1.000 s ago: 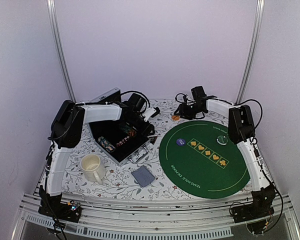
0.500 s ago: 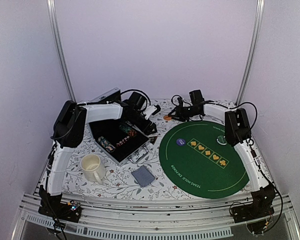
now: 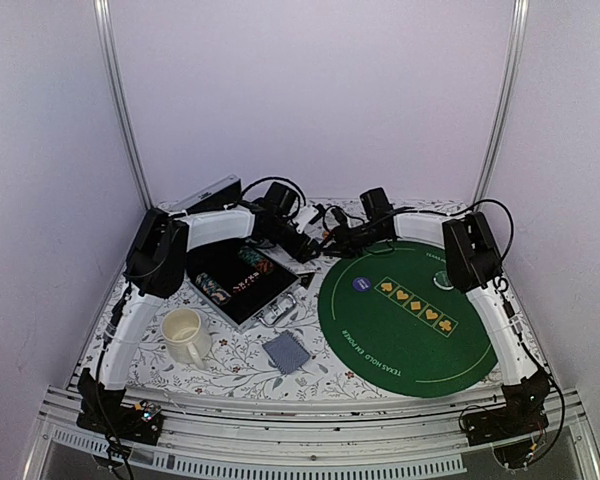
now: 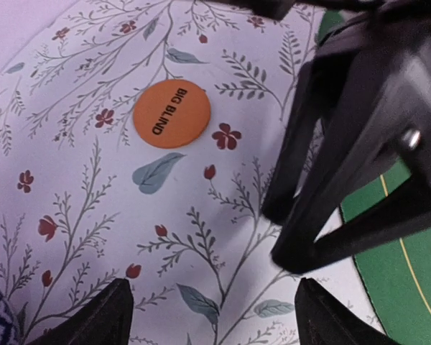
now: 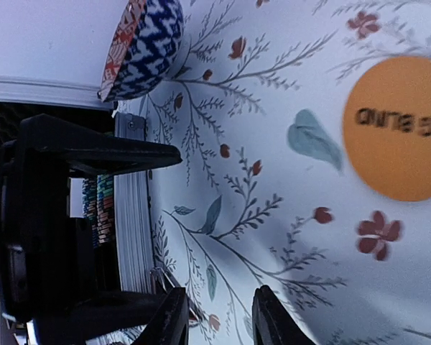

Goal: Distribute texas hold em gaming equipment
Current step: Move the big blind button to the center of the board.

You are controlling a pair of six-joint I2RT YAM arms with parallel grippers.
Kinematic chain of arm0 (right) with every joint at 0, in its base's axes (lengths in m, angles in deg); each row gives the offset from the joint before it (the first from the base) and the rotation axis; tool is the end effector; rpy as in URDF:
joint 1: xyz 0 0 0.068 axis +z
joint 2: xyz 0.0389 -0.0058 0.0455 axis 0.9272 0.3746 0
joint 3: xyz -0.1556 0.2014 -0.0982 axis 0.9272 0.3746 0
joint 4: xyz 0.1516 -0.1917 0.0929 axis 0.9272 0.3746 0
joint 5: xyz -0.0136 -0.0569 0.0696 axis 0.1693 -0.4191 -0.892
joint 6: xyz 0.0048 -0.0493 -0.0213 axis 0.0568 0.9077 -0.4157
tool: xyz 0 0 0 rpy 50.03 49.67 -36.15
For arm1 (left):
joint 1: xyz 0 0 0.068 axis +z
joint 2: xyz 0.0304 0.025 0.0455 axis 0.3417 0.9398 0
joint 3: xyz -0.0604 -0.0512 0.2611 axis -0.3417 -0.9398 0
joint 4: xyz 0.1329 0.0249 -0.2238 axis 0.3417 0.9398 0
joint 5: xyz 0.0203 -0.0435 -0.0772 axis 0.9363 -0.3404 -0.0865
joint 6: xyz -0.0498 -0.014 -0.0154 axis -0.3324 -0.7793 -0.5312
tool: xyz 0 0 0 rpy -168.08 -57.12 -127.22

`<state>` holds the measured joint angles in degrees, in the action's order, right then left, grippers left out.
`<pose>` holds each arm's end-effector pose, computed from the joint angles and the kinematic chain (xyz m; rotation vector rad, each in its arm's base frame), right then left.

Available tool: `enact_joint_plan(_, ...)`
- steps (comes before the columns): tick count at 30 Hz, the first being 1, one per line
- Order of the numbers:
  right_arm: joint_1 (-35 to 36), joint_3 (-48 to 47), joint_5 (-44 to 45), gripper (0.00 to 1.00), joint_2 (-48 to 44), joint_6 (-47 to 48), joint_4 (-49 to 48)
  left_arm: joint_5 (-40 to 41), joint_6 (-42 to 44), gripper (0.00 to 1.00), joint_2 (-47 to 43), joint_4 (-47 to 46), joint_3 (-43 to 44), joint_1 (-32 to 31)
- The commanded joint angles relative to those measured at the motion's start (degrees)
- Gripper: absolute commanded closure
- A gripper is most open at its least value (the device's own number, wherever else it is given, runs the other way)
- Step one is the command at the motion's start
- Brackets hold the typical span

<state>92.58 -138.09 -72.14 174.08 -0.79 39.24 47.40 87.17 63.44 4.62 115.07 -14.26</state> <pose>0.5005 0.2584 0.1011 -0.4684 2.4476 1.3997 0.4566 -0.3186 0.1367 1.0053 2.2123 -0.4066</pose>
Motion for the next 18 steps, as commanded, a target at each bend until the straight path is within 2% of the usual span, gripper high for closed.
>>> enact_joint_plan(1,-5.5,4.2,4.2,0.67,-7.7,-6.9,-10.5,2.5,-3.3,0.22,1.9,-3.7,3.6,0.5)
enact_joint_plan(4,-6.8,2.6,8.5,0.67,-5.2,-17.2,-18.3,5.3,-5.9,0.23,3.0,-6.4,4.8,0.5)
enact_joint_plan(9,-6.8,-11.4,10.9,0.69,7.8,-29.5,-22.3,6.0,-8.0,0.23,4.6,-7.4,6.4,0.5)
enact_joint_plan(11,-6.5,-14.0,11.9,0.7,11.0,-34.8,-24.3,6.9,-8.3,0.23,5.0,-7.7,6.6,0.5)
enact_joint_plan(13,-5.7,-15.2,14.4,0.71,12.1,-36.7,-24.6,8.7,-8.4,0.24,5.2,-8.0,6.7,0.5)
enact_joint_plan(18,-3.1,-17.6,19.2,0.72,12.7,-33.8,-20.2,9.6,-7.9,0.24,5.4,-8.4,6.7,1.0)
